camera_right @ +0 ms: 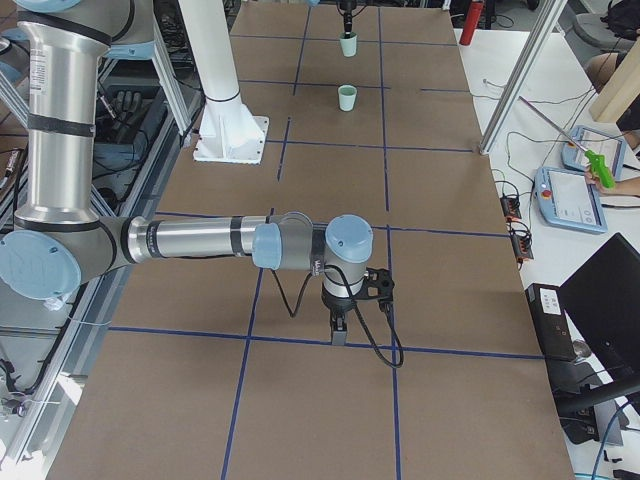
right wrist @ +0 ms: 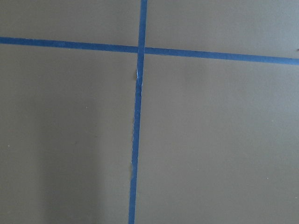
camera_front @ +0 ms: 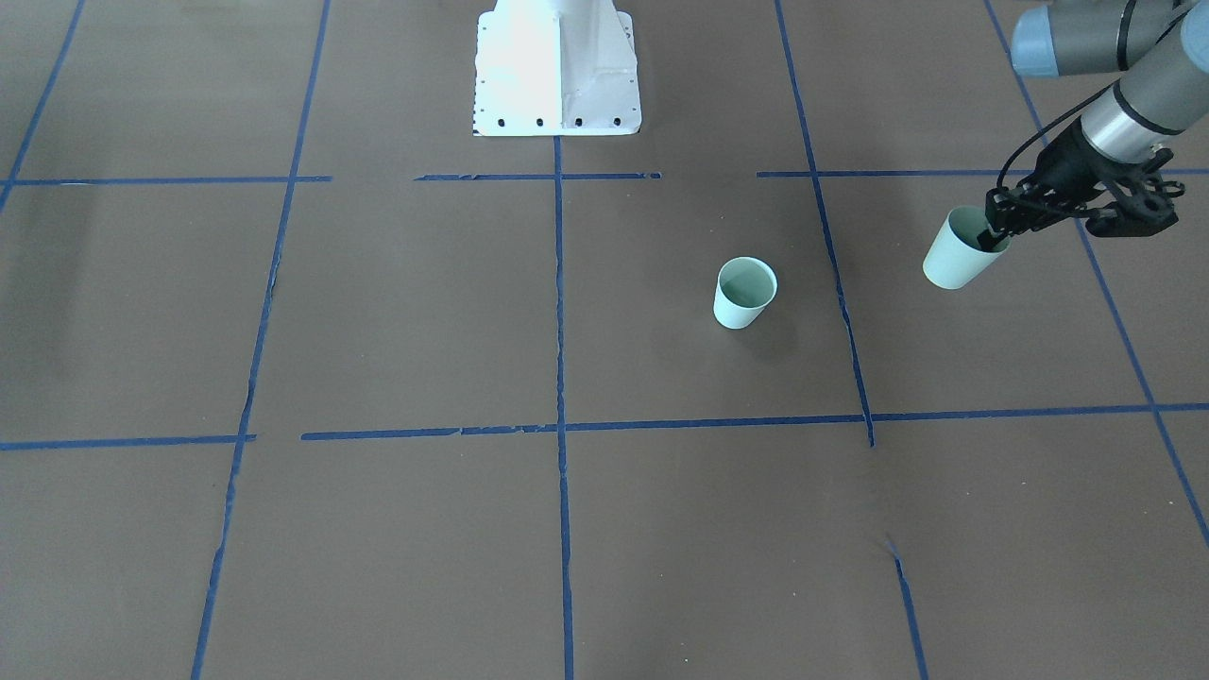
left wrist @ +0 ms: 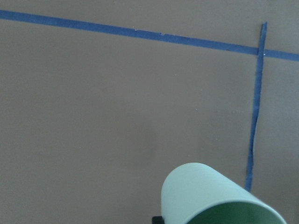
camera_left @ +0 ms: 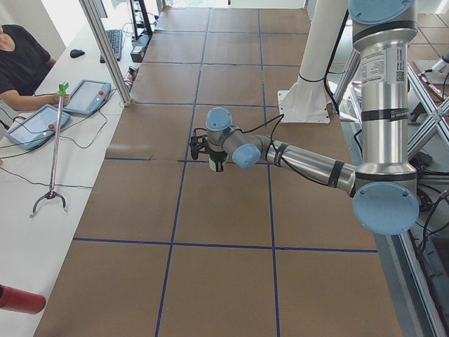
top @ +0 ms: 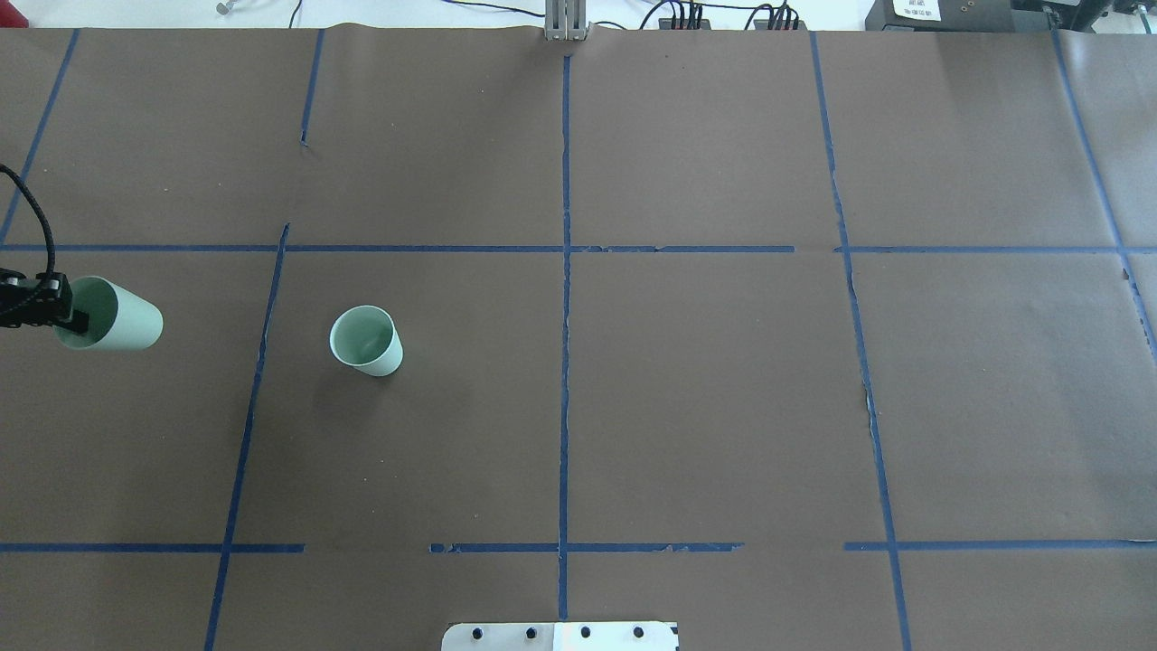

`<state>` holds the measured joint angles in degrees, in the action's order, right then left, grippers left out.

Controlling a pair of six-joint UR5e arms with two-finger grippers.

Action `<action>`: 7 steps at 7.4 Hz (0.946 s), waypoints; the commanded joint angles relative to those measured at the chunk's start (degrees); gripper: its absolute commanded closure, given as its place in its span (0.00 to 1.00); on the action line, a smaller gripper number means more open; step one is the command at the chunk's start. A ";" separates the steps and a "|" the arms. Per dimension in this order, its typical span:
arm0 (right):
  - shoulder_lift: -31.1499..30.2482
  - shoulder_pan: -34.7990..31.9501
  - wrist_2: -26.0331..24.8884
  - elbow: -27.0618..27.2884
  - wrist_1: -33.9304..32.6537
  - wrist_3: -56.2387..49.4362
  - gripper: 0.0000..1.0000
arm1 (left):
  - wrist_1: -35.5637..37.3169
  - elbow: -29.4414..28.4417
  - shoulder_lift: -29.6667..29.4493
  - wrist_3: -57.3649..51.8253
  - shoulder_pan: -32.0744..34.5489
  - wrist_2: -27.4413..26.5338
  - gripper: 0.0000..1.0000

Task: Stack cups
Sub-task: 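Lift the held cup with the left gripper and carry it over the other cup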

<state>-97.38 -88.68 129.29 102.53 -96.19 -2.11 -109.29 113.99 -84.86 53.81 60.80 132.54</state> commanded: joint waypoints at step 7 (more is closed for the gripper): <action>0.00 0.00 0.00 -0.05 0.04 0.00 0.00 | 24.03 -1.30 -27.80 22.21 -14.03 -2.09 1.00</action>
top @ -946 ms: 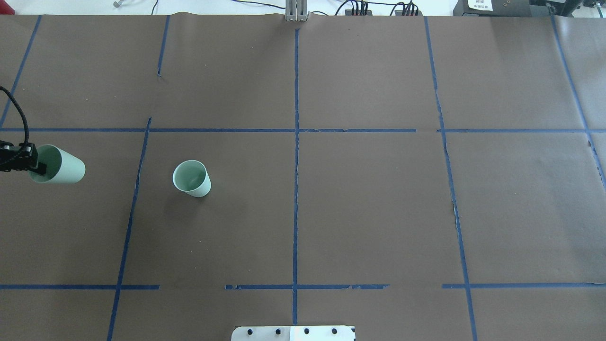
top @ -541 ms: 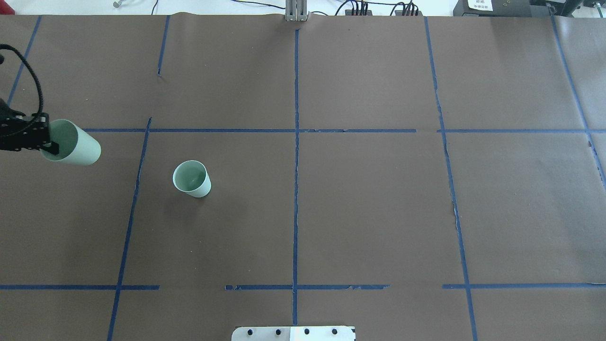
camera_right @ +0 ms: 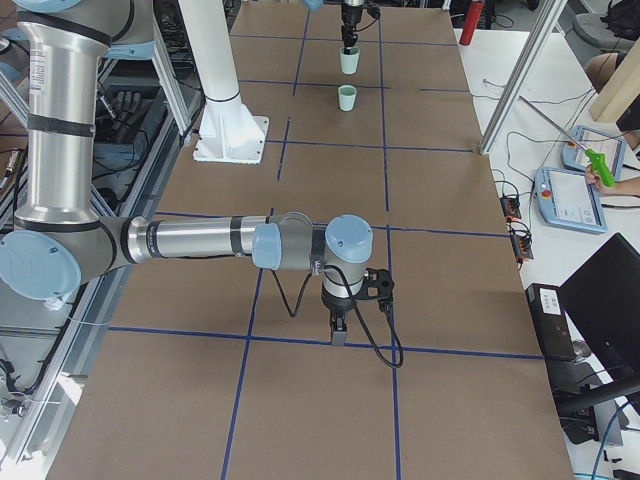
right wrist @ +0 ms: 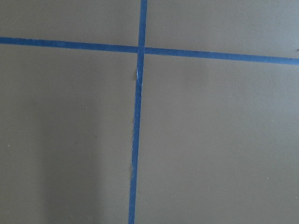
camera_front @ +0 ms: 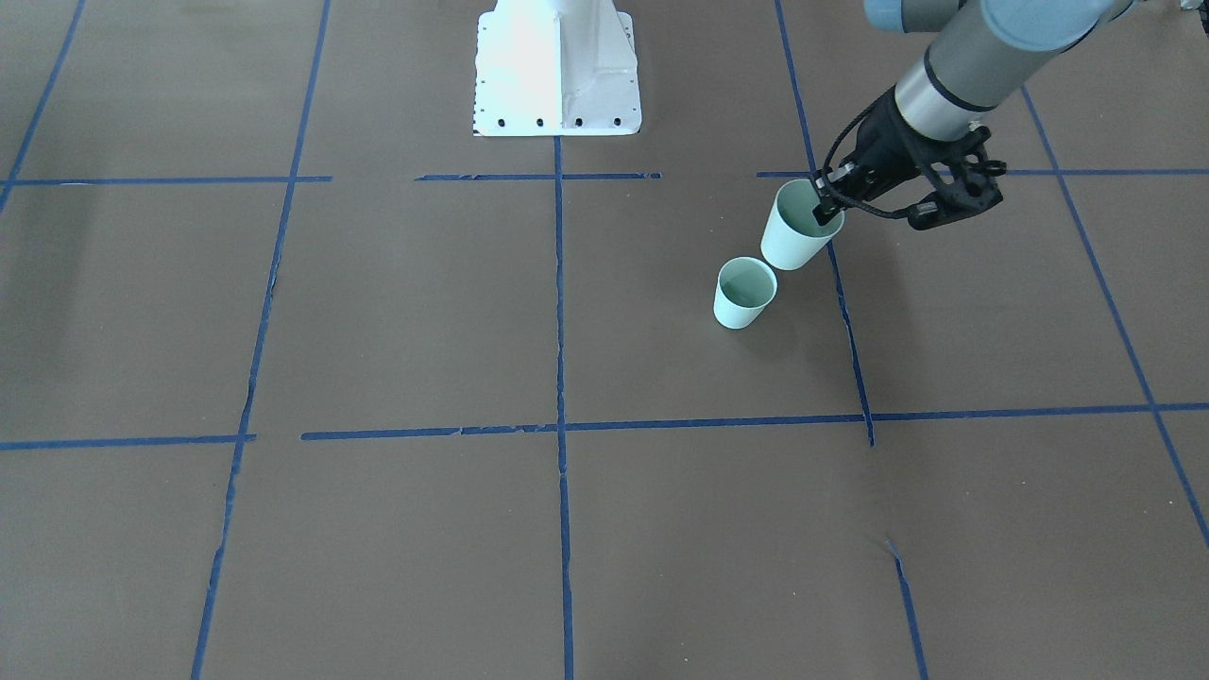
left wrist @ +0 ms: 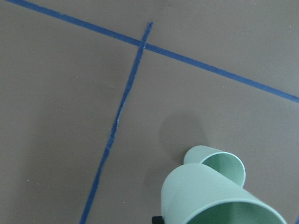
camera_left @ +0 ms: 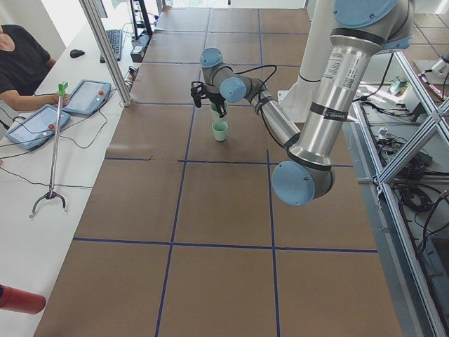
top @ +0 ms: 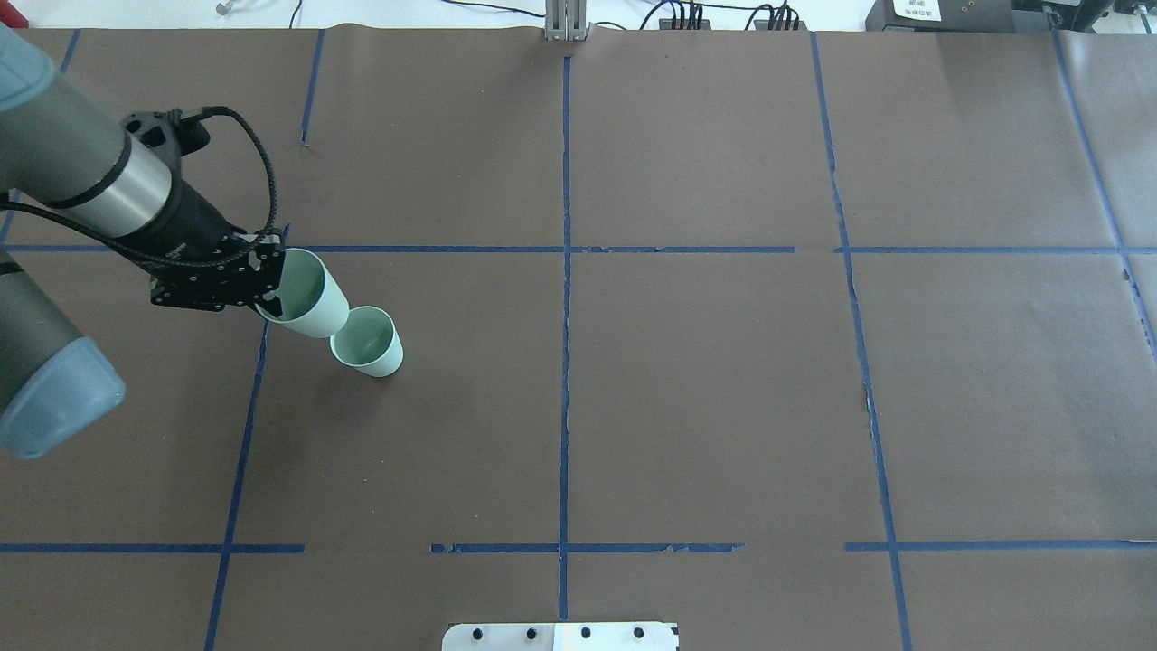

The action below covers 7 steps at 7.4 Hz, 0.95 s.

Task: Stack cups
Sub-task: 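Lift the held cup with the left gripper and carry it over the other cup, then lower the held cup into the other green cup and open the left gripper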

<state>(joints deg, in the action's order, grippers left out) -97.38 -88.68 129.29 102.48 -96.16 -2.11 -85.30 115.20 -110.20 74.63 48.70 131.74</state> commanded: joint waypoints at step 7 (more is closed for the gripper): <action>0.00 0.00 0.00 0.00 0.01 0.00 0.00 | -3.38 -7.19 -2.57 0.70 -2.29 -2.10 1.00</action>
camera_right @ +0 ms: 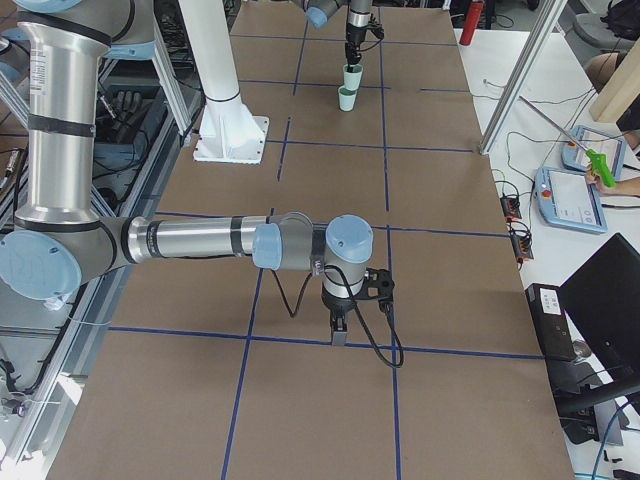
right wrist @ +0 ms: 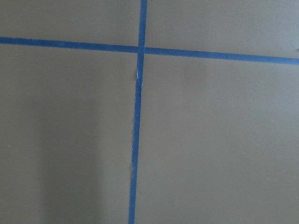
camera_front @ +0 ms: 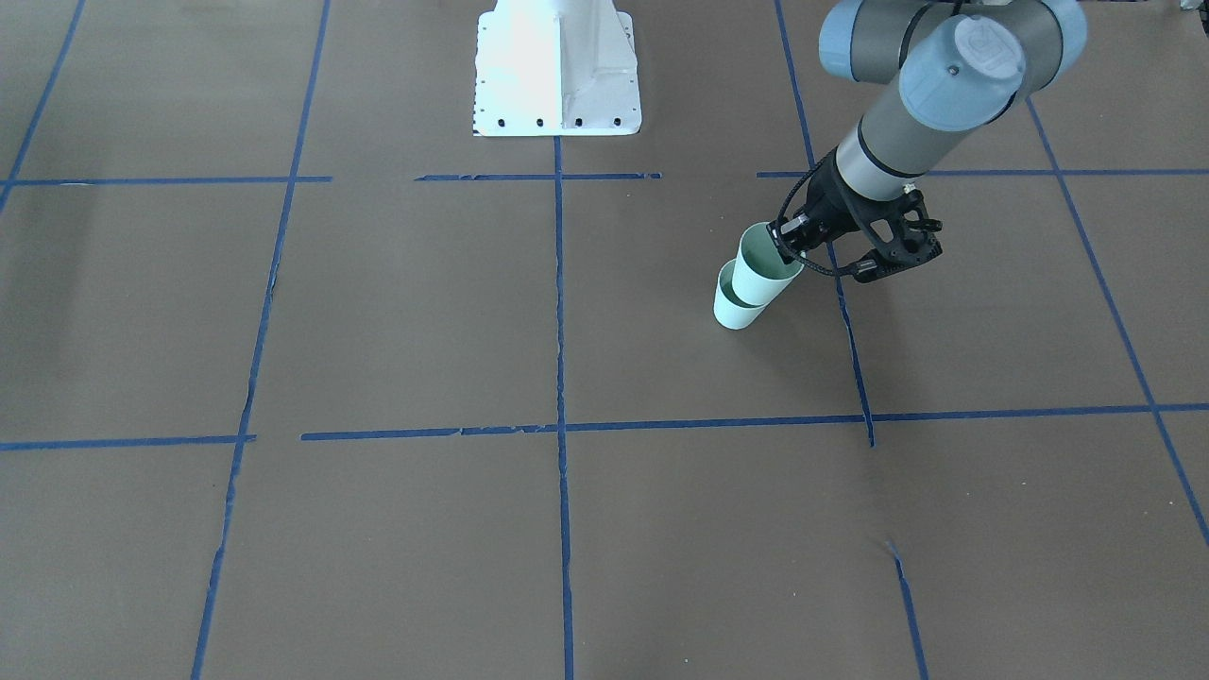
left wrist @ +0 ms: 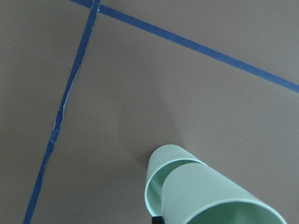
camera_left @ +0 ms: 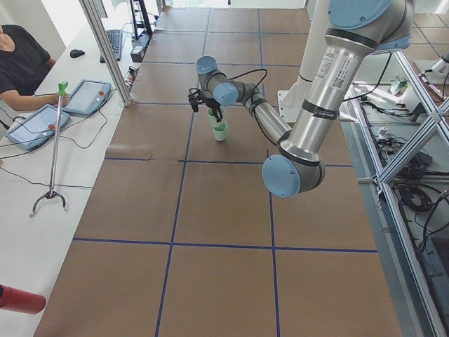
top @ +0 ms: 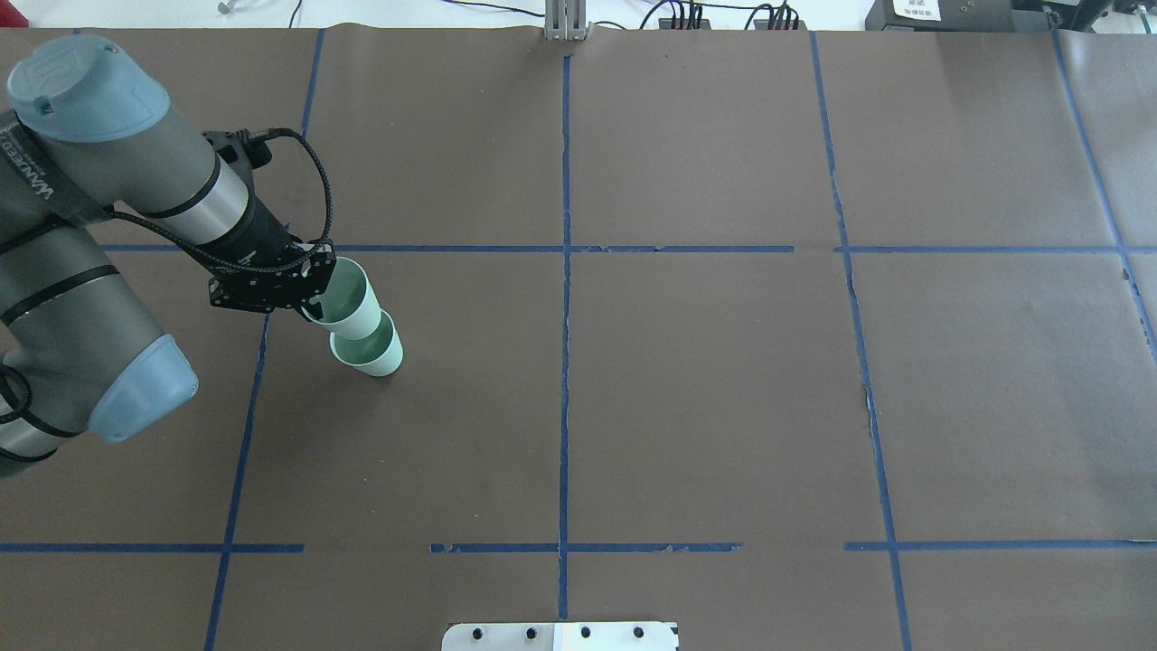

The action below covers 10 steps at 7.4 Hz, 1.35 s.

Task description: Stack cups

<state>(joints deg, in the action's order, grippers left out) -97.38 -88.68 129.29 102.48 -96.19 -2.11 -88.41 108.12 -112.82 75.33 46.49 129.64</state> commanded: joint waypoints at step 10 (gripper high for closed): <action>0.00 0.00 0.00 0.00 -0.04 0.00 0.00 | 0.08 3.95 8.57 -35.77 14.55 -1.24 0.00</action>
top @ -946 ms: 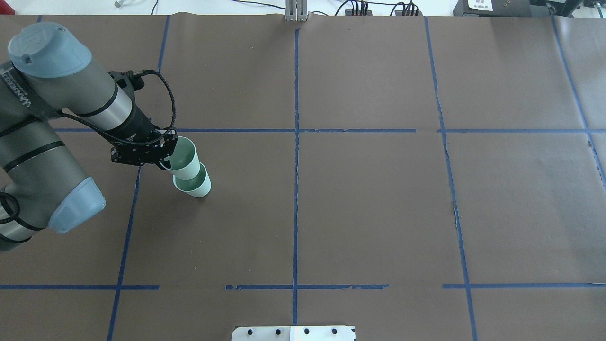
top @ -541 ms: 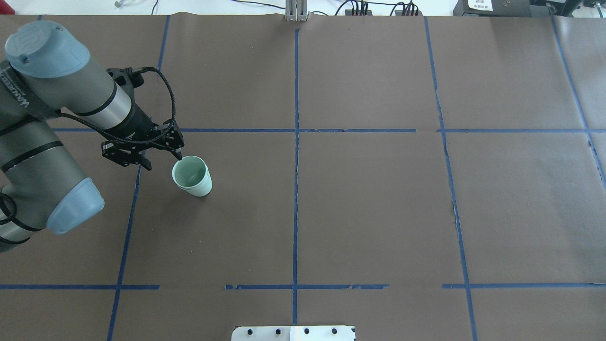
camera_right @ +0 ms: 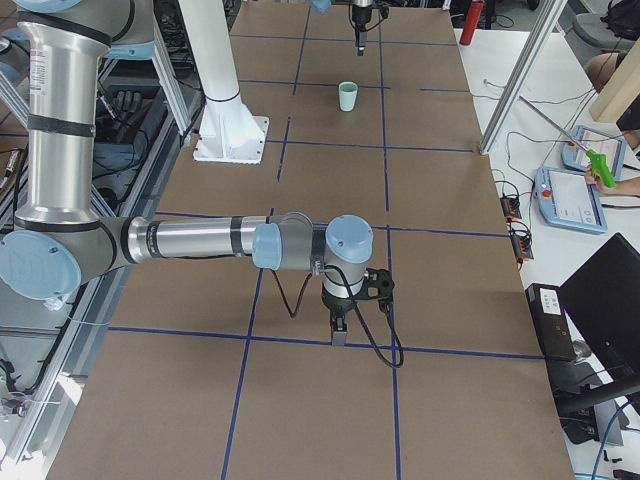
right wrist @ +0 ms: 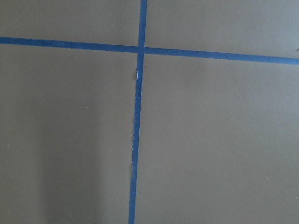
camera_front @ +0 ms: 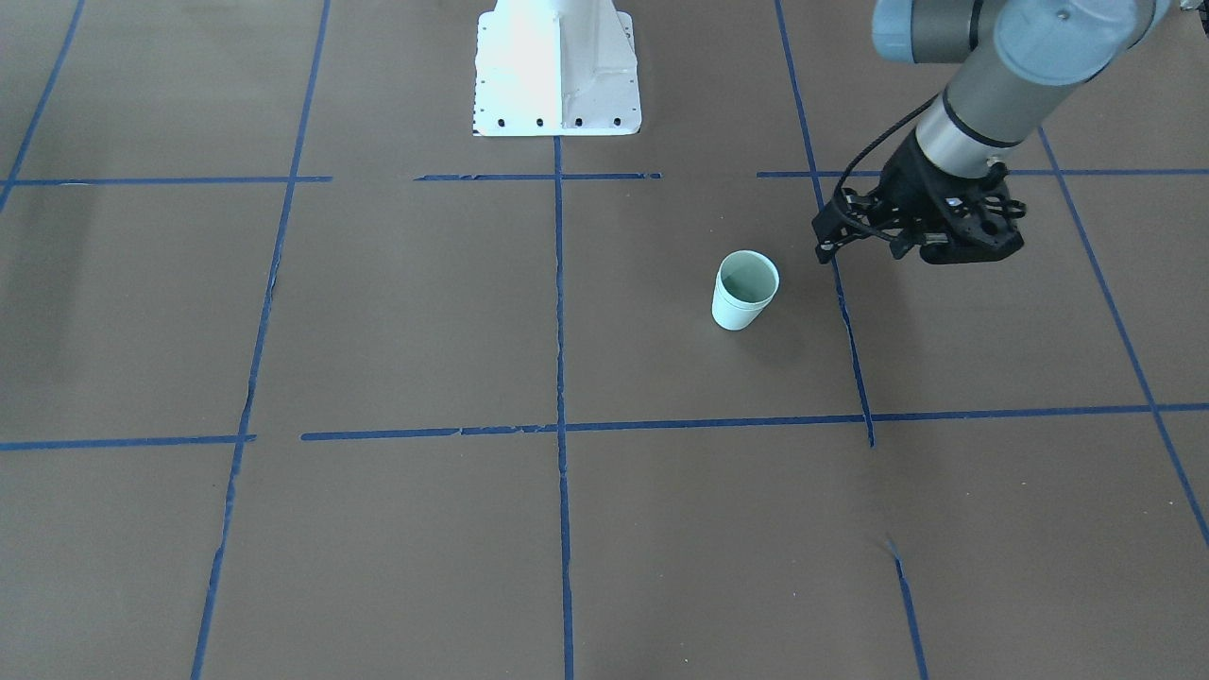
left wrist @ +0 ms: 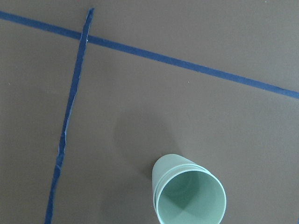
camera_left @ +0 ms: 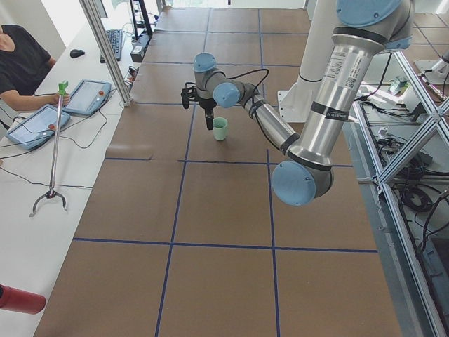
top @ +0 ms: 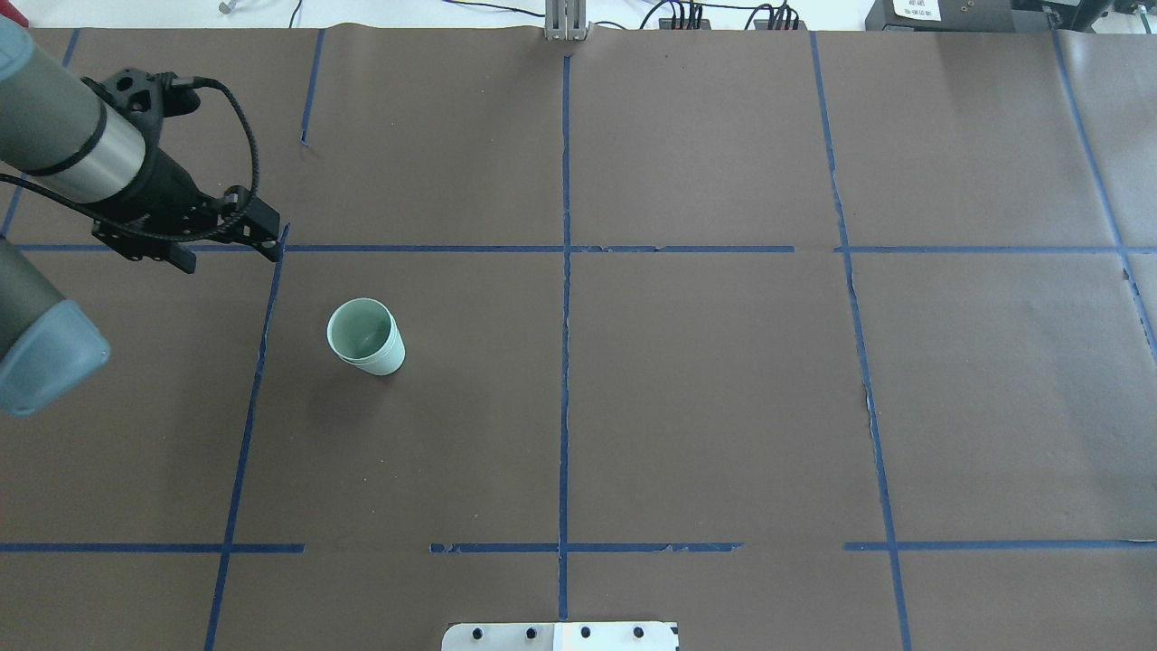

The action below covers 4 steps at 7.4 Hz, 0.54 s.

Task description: Stack cups

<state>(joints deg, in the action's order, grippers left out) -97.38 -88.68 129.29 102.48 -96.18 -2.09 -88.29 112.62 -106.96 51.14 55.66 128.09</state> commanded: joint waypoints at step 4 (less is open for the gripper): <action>0.00 0.00 0.00 0.00 0.03 -0.02 0.00 | -0.21 -4.14 12.71 -31.14 21.65 1.38 0.00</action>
<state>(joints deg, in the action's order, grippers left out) -97.38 -88.68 129.29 102.48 -96.17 -2.11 -88.24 109.96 -97.79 25.30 72.54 129.31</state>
